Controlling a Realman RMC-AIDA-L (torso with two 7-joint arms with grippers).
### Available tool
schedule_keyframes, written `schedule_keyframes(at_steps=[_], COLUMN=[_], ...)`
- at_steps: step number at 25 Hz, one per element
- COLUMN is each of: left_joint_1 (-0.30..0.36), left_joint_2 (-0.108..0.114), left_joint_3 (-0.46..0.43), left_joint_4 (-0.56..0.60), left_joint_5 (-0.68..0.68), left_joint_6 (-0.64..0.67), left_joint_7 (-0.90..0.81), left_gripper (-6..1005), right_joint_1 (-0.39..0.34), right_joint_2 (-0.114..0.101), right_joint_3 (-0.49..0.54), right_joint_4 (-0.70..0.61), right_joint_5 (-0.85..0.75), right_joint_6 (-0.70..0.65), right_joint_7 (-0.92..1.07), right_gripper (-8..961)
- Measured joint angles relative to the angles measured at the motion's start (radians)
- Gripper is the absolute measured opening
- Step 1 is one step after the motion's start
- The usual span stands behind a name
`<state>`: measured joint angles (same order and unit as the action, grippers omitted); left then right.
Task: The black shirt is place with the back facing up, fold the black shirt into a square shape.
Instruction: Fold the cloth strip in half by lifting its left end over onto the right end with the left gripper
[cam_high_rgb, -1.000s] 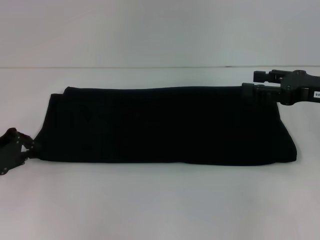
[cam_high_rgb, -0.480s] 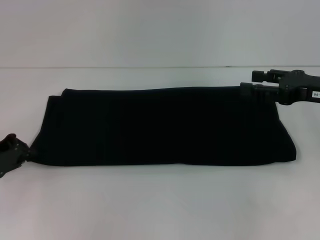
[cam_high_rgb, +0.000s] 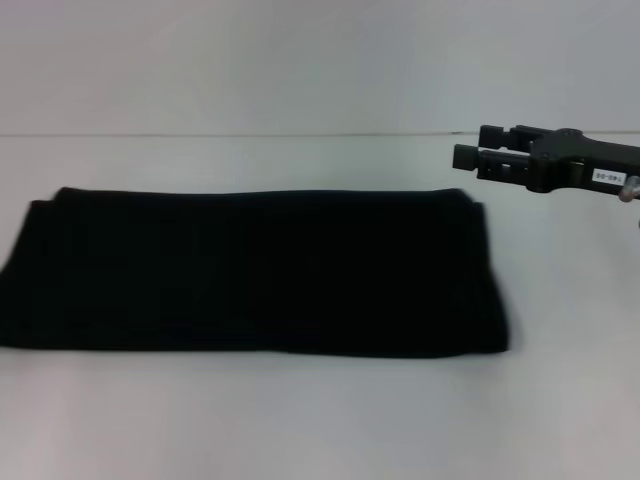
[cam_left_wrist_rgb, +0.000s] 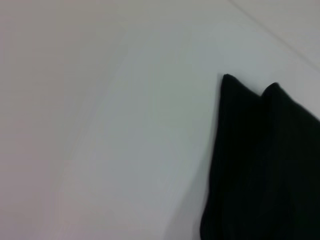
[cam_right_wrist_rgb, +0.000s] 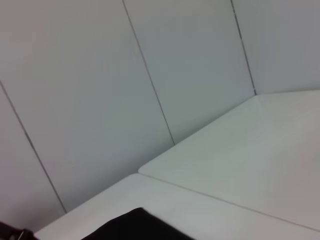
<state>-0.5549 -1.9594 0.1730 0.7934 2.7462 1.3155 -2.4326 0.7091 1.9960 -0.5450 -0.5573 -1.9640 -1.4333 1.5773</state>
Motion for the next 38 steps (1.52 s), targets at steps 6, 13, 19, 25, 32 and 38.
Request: schedule_keyframes(at_steps=[6, 13, 19, 25, 32, 38], left_joint_1=[0.041, 0.027, -0.081, -0.271, -0.349, -0.274], left_joint_2=[0.016, 0.04, 0.076, 0.053, -0.165, -0.201], left_joint_3=[-0.007, -0.009, 0.008, 0.079, 0.168, 0.166], left_joint_4=[0.116, 0.165, 0.149, 0.067, -0.076, -0.499], left_joint_5=[0.054, 0.051, -0.014, -0.188, -0.374, -0.589], left_joint_6=[0.003, 0.079, 0.229, 0.417, 0.335, 0.111], left_joint_7=[0.028, 0.034, 0.035, 0.025, 0.089, 0.502], left_gripper=[40, 40, 41, 55, 71, 85], right_joint_1=[0.023, 0.036, 0.015, -0.027, -0.068, -0.087], right_joint_2=[0.019, 0.024, 0.018, 0.001, -0.046, -0.064], right_joint_3=[0.003, 0.002, 0.003, 0.005, 0.007, 0.008], right_joint_4=[0.01, 0.016, 0.016, 0.018, 0.016, 0.018], right_joint_5=[0.005, 0.009, 0.035, 0.074, 0.08, 0.079], right_joint_6=[0.03, 0.048, 0.085, 0.126, 0.109, 0.096], right_joint_7=[0.003, -0.003, -0.027, -0.058, -0.056, -0.051], right_gripper=[748, 747, 748, 748, 748, 748])
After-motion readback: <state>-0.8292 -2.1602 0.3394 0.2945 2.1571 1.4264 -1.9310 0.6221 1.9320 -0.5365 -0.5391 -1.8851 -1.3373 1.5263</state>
